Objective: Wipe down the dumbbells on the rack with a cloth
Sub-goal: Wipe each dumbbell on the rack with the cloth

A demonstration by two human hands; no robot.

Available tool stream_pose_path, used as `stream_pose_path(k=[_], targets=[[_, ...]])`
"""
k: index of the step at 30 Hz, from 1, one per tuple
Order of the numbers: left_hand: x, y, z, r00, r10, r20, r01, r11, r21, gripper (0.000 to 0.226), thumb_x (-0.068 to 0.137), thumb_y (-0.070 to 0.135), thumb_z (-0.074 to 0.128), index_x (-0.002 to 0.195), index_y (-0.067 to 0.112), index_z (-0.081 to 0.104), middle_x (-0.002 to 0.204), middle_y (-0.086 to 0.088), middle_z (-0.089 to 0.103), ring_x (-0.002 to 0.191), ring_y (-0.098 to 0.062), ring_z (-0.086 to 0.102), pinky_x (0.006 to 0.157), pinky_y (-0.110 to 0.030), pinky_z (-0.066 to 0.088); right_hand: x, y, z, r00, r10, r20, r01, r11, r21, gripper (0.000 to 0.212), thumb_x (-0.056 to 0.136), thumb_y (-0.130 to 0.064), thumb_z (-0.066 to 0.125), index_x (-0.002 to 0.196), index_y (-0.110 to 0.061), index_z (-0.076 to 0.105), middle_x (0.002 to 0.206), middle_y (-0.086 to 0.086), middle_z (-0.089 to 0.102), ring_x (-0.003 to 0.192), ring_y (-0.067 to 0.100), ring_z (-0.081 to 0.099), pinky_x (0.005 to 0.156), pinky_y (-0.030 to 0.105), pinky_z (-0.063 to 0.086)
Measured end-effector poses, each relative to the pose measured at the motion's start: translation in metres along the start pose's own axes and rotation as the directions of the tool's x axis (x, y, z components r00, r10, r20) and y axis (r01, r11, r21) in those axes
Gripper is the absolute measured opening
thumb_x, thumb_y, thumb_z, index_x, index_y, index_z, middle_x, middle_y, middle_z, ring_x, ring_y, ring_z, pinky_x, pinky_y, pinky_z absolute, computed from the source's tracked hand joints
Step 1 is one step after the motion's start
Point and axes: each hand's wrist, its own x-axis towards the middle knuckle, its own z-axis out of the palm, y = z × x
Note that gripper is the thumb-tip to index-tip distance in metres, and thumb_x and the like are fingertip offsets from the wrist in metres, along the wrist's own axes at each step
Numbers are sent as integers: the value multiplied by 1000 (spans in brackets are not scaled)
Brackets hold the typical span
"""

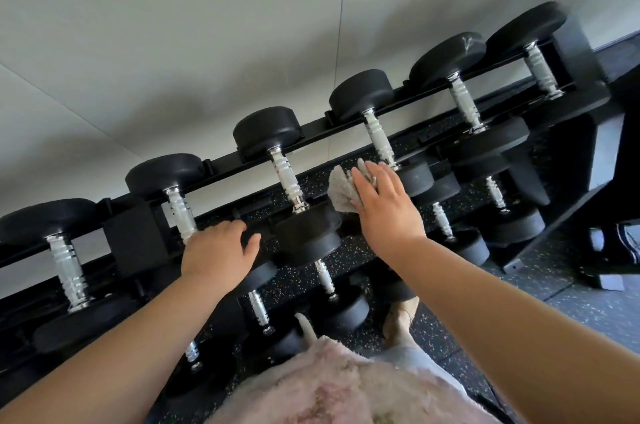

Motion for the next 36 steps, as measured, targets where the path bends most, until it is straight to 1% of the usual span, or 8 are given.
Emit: stream_pose_path(k=[6,10,13,19,23,27,32,36], targets=[[32,121,-14,977,-201,-70,133,834,-535,59,104,55,45,152,20,44,149,-6,47,134,-28,51,108,-46,49,21,73,-10,986,-88,140,116,973,-200,75,91,-17,67,158,-29,33,166,6,20,156,32,10,125,47,24],[60,167,-19,949,-289,-129,217,891,-398,64,102,58,45,153,20,41,165,-14,29,152,-34,28,122,-51,29,32,125,-17,987,82,138,-82,997,-5,64,103,-24,52,161,-24,26,166,5,24,155,28,19,125,42,27],[70,174,-15,963,-205,-173,166,961,-219,55,99,58,41,134,21,63,148,-4,55,143,-29,40,115,-48,37,36,156,-31,954,241,176,-272,945,181,51,109,-34,36,157,-15,37,161,9,35,144,30,42,116,38,39],[71,184,-21,968,-217,-124,207,974,-88,40,94,52,49,103,26,77,99,7,73,107,-21,61,88,-41,47,38,108,-30,922,-272,276,275,961,30,54,108,-40,39,161,-34,26,168,5,21,156,33,13,128,54,12],[72,187,-23,959,-253,-126,241,965,-103,31,91,48,56,94,24,77,88,7,70,101,-21,62,85,-40,48,49,116,-12,821,-511,256,544,835,-78,51,100,-51,50,148,-35,53,161,7,38,150,36,29,123,59,21],[71,189,-22,950,-278,-139,263,958,-117,32,91,47,57,96,23,77,89,8,71,97,-20,63,83,-40,49,59,159,-20,891,-403,207,390,915,105,51,103,-54,41,152,-39,46,158,0,37,147,26,32,122,50,32],[70,188,-17,935,-305,-183,289,951,-108,31,90,48,59,99,23,75,104,5,68,107,-24,57,90,-42,47,55,173,-20,925,-33,379,-136,902,410,56,107,-50,29,161,-41,17,161,3,26,136,26,46,109,39,46],[69,186,-11,924,-310,-224,280,947,-156,28,89,45,62,94,21,77,97,5,68,102,-24,57,85,-41,48,50,136,-15,965,-103,243,36,963,266,59,104,-53,41,158,-34,29,162,6,23,150,30,20,117,50,35]])
